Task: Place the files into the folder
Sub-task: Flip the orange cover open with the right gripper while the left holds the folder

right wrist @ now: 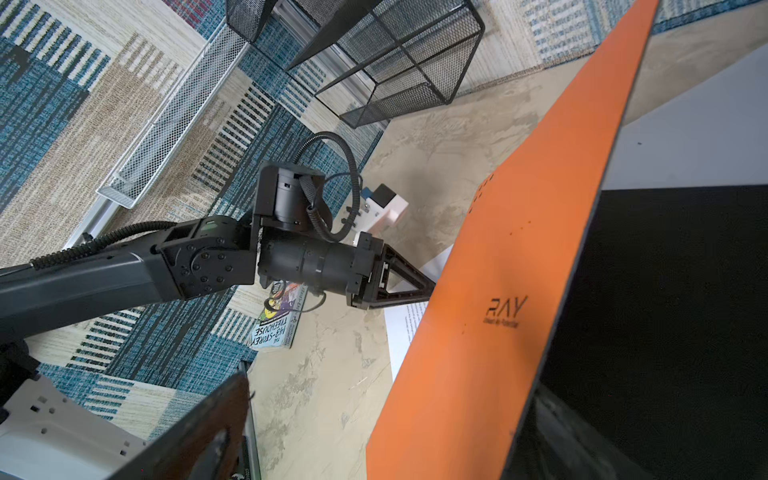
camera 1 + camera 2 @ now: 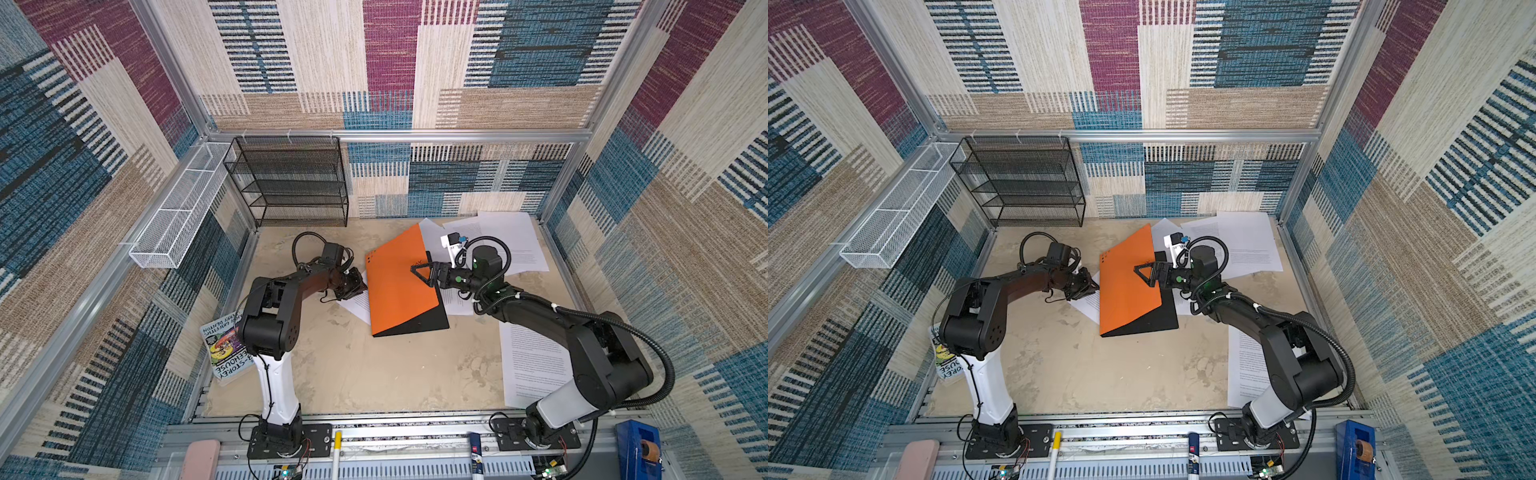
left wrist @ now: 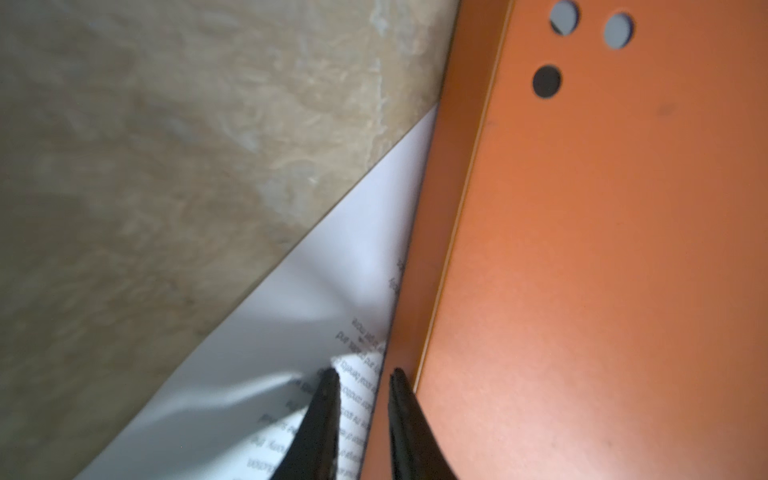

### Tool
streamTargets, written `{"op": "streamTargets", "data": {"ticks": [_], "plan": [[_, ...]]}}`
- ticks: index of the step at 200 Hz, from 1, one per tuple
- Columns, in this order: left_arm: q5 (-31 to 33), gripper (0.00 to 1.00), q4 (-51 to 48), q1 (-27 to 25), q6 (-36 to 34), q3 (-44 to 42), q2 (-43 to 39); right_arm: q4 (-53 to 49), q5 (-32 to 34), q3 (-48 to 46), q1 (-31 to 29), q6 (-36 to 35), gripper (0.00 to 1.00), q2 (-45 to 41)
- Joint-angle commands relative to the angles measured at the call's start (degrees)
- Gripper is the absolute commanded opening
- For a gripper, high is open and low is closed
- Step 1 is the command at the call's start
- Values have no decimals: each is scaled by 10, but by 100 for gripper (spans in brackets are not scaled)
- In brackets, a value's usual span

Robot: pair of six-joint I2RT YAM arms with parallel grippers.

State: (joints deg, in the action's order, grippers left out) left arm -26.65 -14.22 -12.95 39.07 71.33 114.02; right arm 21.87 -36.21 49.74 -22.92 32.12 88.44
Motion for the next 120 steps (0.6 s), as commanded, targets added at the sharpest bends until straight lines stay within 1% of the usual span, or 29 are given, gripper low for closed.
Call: {"op": "streamTargets", "data": {"ticks": [1,35,38,44,55,62,67,79,82,93,108,120], "plan": [[-21,22,15,-11,15,-9,2,-37,18,6,-6,-17,100,-22],[-60,24,43,-20,25,-14,-8,-66,25,10,-25,-17,100,-54],[-81,24,49,-18,29,-15,-11,-68,26,13,-27,-18,100,-55],[-98,25,56,-17,33,-13,-16,-73,28,19,-34,-17,100,-56],[-121,27,59,-11,38,-9,-29,-81,33,33,-47,-15,100,-58],[-122,28,48,-5,38,-6,-43,-87,37,44,-56,-14,100,-56],[-117,29,33,2,37,-5,-56,-93,39,55,-61,-14,100,-52],[-71,33,-17,20,28,-8,-102,-101,41,79,-74,-13,100,-41],[-45,34,-35,25,24,-7,-115,-101,43,83,-78,-12,100,-37],[4,37,-92,43,-1,0,-164,-104,46,104,-95,-8,100,-23],[70,48,-173,58,-41,21,-235,-110,60,139,-124,-7,100,5],[96,56,-232,68,-73,45,-281,-106,60,170,-148,-3,100,33]]}}
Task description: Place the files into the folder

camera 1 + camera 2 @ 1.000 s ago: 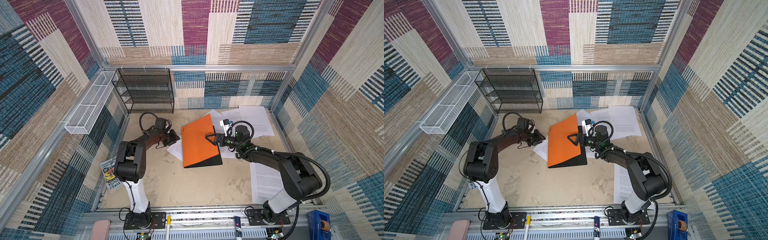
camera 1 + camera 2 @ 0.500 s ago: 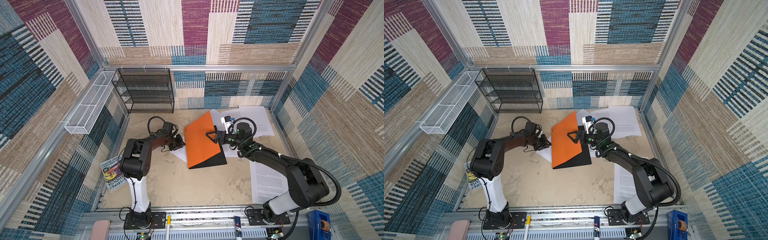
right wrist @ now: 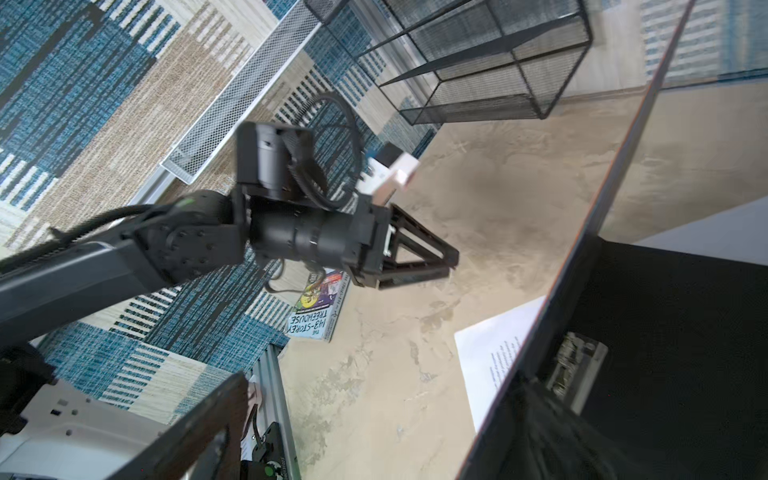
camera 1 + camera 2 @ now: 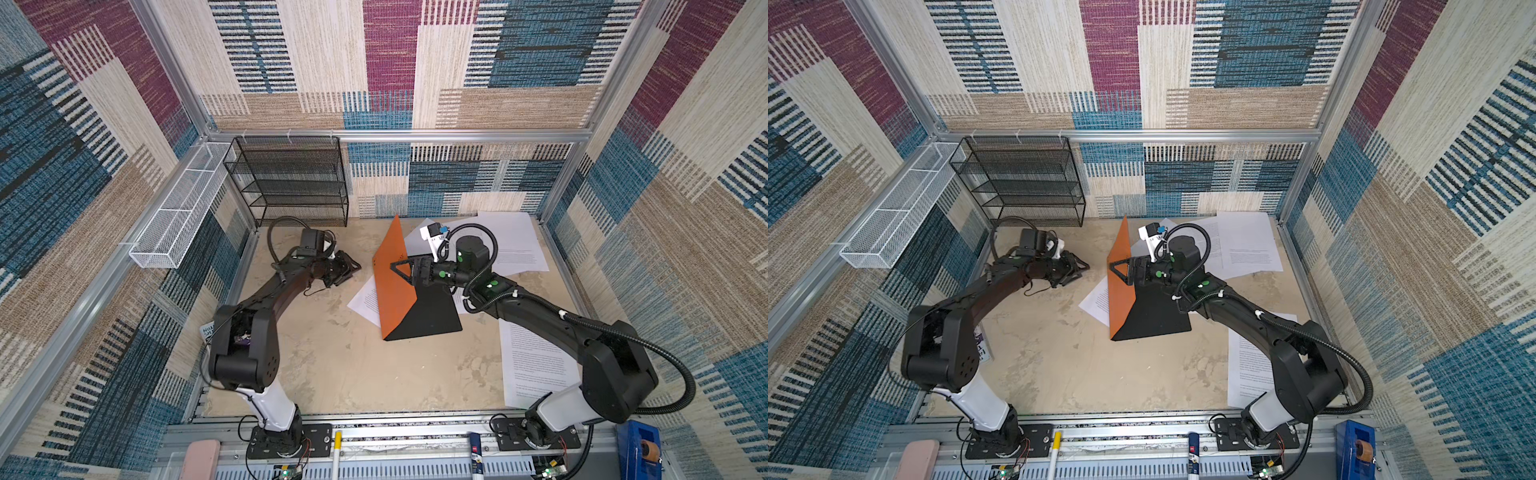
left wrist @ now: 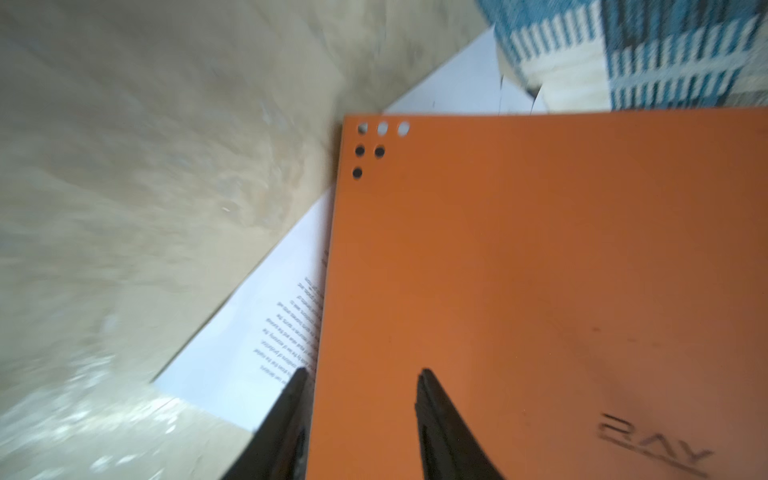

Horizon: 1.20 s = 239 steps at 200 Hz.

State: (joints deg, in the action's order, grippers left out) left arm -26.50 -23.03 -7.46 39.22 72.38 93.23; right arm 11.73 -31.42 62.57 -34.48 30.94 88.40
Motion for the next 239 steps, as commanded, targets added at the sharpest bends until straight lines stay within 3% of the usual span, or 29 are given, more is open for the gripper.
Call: {"op": "streamTargets", "data": {"ticks": [1,15,20,22,57,82,100,113,141,164,174,183,219,239], "plan": [[95,57,-148,14,-77,37,-77,-4,12,45,-34,9,100,36],[117,70,-208,25,-107,66,-120,3,10,91,-63,16,100,84],[123,96,-223,31,-115,72,-136,5,9,107,-72,19,100,103],[123,99,-226,34,-117,73,-143,6,9,114,-75,21,100,109],[12,99,-204,168,-63,49,-248,-1,-9,234,-113,36,100,224],[-127,99,-173,247,-17,48,-261,-17,13,251,-109,24,100,221],[-221,99,-102,262,41,19,-249,-32,26,233,-100,16,100,192],[-226,98,-112,248,31,24,-235,-42,33,209,-90,13,100,167],[-86,88,-186,126,-49,42,-204,-166,109,186,-73,-8,83,135],[7,73,-202,28,-38,17,-149,-286,178,179,-70,-15,72,128],[36,61,-189,-7,-23,1,-124,-311,194,164,-70,-16,67,125],[52,56,-174,-33,-15,-8,-98,-315,207,140,-70,-9,64,118],[65,38,-121,-70,25,-29,0,-323,222,98,-73,17,45,124],[69,34,-87,-72,43,-45,40,-331,229,101,-83,24,36,150]]}}
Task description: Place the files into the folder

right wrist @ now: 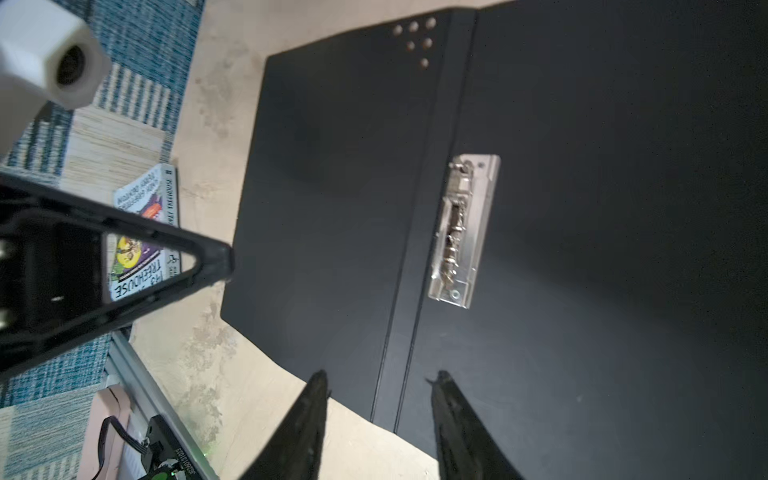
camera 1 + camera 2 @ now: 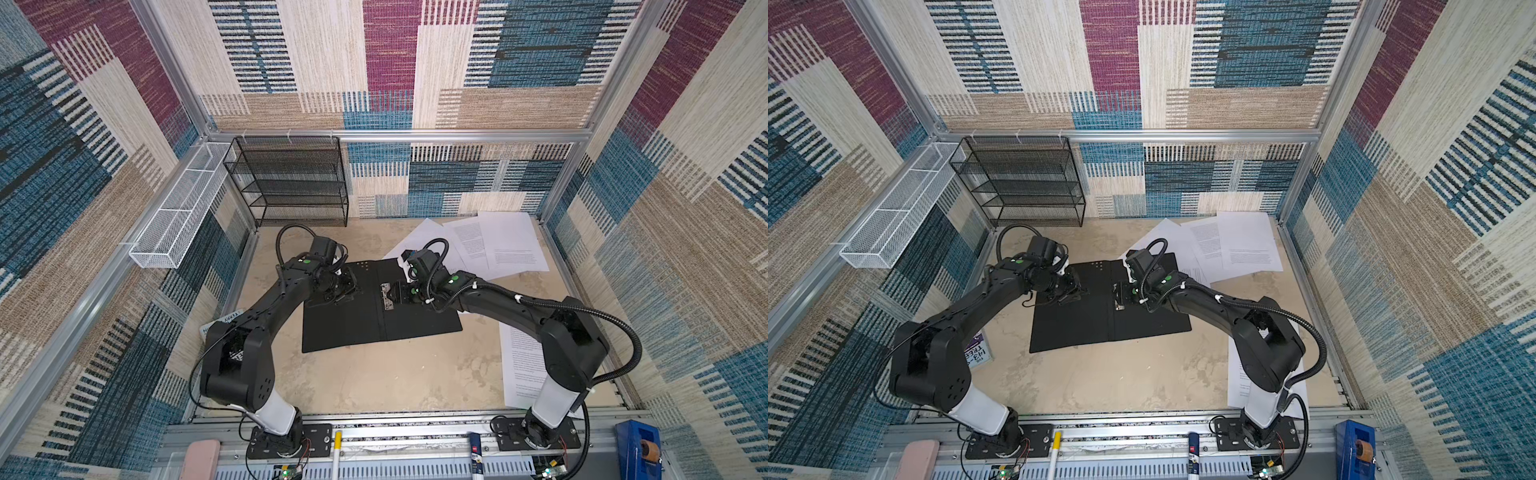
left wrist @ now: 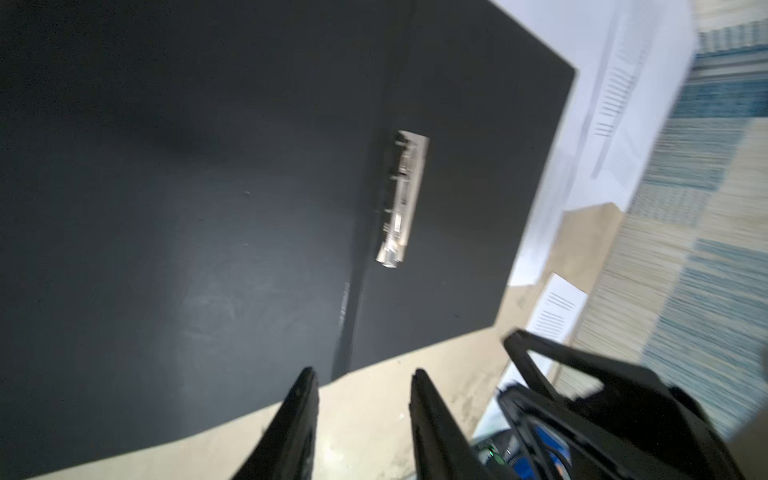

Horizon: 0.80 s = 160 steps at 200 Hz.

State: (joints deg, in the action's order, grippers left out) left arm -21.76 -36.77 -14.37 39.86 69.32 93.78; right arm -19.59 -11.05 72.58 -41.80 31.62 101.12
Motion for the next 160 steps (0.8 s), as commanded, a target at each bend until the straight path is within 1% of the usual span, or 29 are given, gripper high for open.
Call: {"op": "streamTargets", "data": {"ticks": [1,16,34,53,89,105,135,160], "plan": [[21,34,54,-3,38,-15,36,-18,25,2,-10,18,36,25],[8,34,113,-3,55,-37,54,-19,27,10,-14,22,31,46],[1,34,162,-3,72,-52,74,-15,24,23,-17,23,29,67],[-3,38,185,-3,75,-60,95,-29,33,44,-18,23,29,88],[8,40,193,0,78,-85,110,-41,48,58,-18,24,27,110],[10,40,201,5,83,-102,109,-41,40,65,-18,25,23,123],[26,40,196,11,82,-120,104,-35,37,72,-18,26,24,131],[22,40,202,16,83,-134,100,-41,31,87,-18,22,24,146]]}}
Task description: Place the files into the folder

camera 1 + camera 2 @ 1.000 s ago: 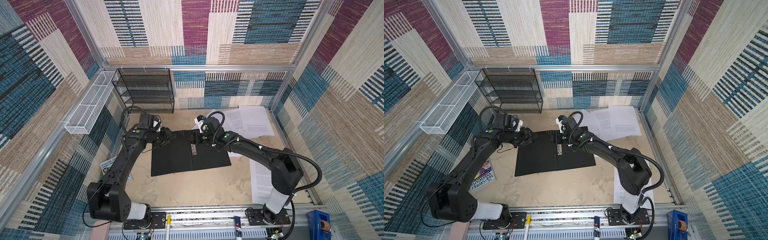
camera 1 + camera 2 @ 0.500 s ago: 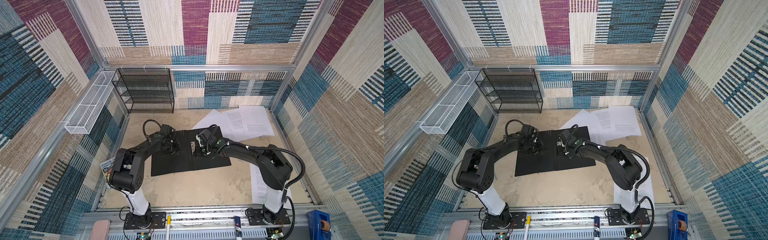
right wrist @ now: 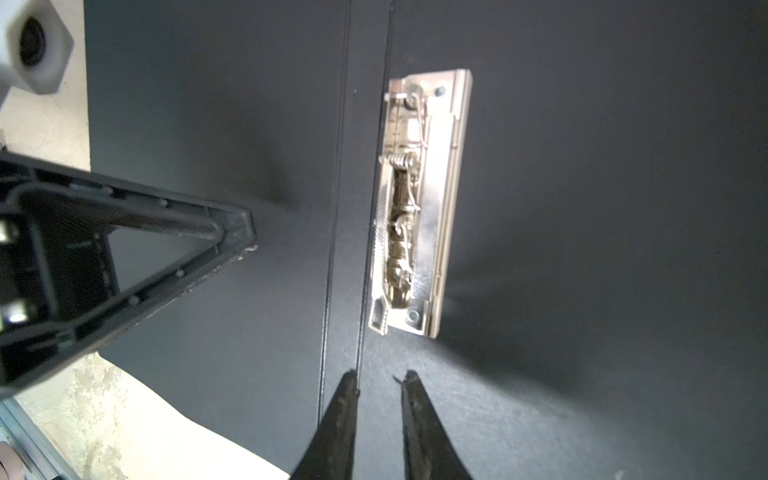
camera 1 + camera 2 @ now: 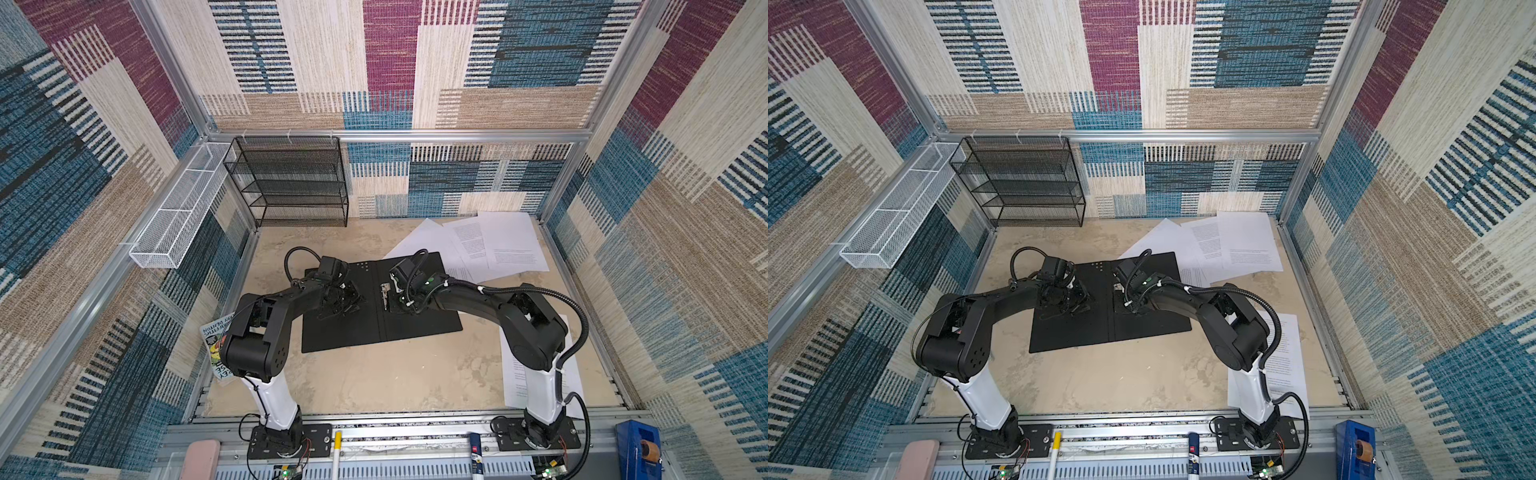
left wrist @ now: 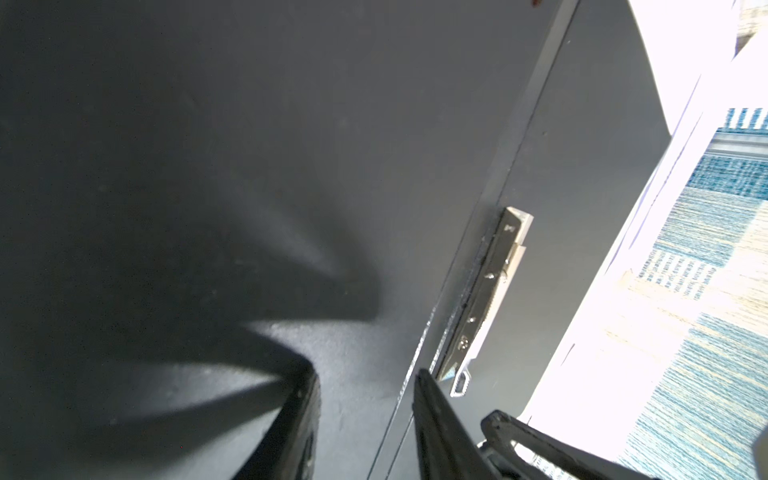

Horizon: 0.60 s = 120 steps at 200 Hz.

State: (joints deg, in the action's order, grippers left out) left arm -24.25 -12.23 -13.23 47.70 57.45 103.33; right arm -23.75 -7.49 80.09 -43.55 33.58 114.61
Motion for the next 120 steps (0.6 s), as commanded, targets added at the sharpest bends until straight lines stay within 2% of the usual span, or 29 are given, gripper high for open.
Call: {"op": "streamTargets", "data": {"ticks": [1,72,120], "plan": [[47,40,-43,5,5,-16,5,0,-6,11,0,3,24,12],[41,39,-37,8,3,-31,6,4,-7,26,0,2,23,32],[39,38,-35,11,2,-35,7,3,-2,27,0,3,18,38]]}}
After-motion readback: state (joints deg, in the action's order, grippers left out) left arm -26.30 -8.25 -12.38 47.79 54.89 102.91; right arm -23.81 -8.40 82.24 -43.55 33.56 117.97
